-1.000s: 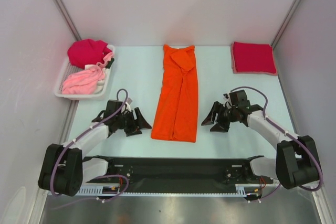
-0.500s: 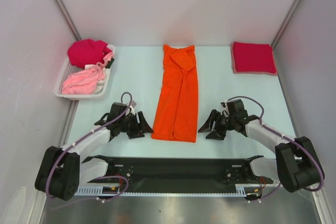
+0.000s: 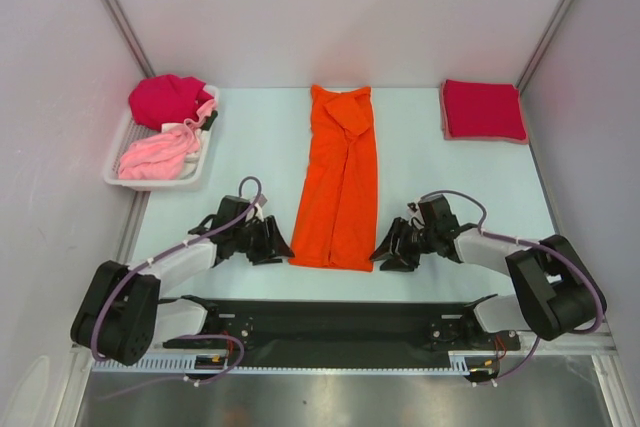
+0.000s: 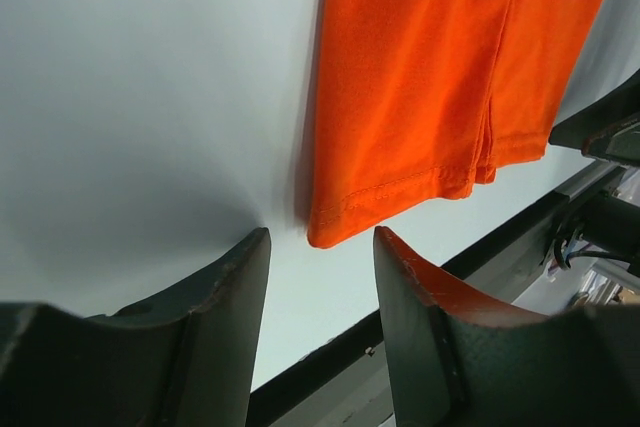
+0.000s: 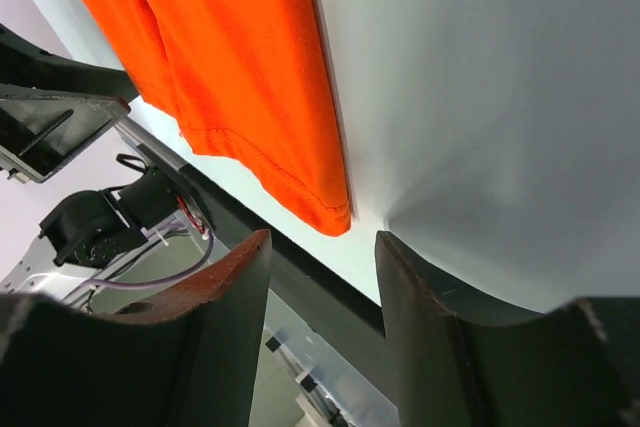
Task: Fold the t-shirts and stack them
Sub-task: Fold the tshirt
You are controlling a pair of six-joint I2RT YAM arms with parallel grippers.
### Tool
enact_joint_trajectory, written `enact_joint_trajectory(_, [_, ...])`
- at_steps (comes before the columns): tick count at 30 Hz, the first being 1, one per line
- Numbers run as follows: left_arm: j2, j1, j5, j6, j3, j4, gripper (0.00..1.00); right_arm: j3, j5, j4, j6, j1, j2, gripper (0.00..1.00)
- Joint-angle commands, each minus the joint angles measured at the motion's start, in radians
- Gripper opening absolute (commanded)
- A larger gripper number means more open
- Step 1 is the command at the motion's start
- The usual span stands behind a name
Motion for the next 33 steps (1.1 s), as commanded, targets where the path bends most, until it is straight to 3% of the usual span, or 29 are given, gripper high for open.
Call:
enact_joint_trajectory(1, [0.015, -0.01, 0.01, 0.027, 0.004, 0.021, 0.51, -0.013, -0.002, 0.09, 0.027, 0.008, 0.008, 0.51])
enact_joint_trajectory(8, [0.056, -0.021, 0.03, 0.038, -0.001, 0.046, 0.5, -0.028, 0.004, 0.099, 0.026, 0.01, 0.031, 0.48])
enact_joint_trajectory(18, [0.088, -0.03, 0.053, 0.021, -0.005, 0.072, 0.37, -0.057, -0.012, 0.179, 0.071, 0.013, 0.078, 0.43])
enact_joint_trajectory(27, [0.111, -0.032, 0.077, 0.009, -0.021, 0.097, 0.14, -0.093, -0.008, 0.196, 0.097, 0.023, 0.058, 0.39])
enact_joint_trajectory(30, [0.116, -0.04, 0.094, -0.005, -0.033, 0.117, 0.02, -0.094, -0.005, 0.193, 0.096, 0.023, 0.059, 0.32])
enact_joint_trajectory(33, [0.105, -0.055, 0.105, -0.039, -0.048, 0.144, 0.01, -0.094, 0.001, 0.19, 0.088, 0.01, 0.064, 0.22])
